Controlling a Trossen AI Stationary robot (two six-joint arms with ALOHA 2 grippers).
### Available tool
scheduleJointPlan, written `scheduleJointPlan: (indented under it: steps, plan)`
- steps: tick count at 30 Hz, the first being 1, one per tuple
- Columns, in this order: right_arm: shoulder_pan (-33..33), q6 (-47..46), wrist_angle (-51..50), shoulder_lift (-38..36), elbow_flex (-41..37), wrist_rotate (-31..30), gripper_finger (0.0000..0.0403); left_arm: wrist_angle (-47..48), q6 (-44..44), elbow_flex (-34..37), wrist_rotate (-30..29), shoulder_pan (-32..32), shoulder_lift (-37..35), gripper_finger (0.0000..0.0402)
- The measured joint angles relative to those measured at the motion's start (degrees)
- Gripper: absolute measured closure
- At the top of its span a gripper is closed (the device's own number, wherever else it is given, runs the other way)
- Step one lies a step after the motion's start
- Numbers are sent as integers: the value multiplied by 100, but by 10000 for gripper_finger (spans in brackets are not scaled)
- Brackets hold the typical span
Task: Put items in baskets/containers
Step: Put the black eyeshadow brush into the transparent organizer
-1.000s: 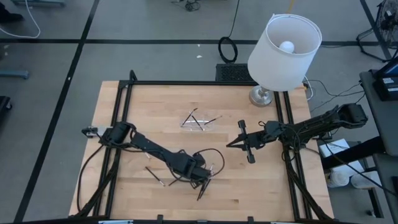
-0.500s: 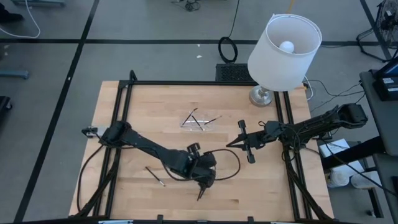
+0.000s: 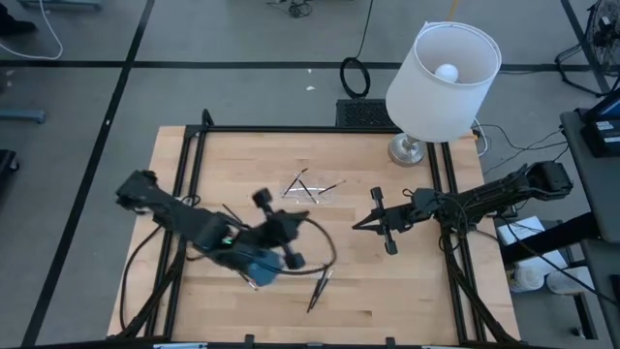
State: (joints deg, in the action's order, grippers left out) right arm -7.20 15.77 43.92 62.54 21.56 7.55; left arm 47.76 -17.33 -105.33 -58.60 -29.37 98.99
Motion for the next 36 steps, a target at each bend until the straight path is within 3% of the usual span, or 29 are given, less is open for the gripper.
scheduleJointPlan:
  steps: [5, 8, 11, 15, 20, 23, 30, 36]
  plan:
    - [-2, 3, -5, 1, 0, 0, 403, -417, 381, 855, -546, -89, -813, 401]
    - [-2, 7, -2, 2, 0, 0, 403, -729, 143, 1754, -598, 102, -1356, 401]
    - [-2, 11, -2, 0, 0, 0, 403, -1669, 125, 2924, -465, 328, -1839, 401]
    - [-1, 9, 0, 0, 0, 0, 403, -3884, 757, 4666, 503, 786, -2364, 401]
    - [-2, 0, -2, 2, 0, 0, 403, -7343, 2060, 6260, 2269, 1515, -2547, 401]
    - [-1, -2, -2, 2, 0, 0, 403, -8405, 2261, 6686, 3099, 2034, -2550, 401]
    - [-2, -2, -2, 2, 0, 0, 403, -8665, 1925, 6862, 4256, 3160, -2490, 401]
    - [-2, -4, 33, 4, 0, 1, 403, -9658, 1756, 6853, 5040, 3599, -1764, 401]
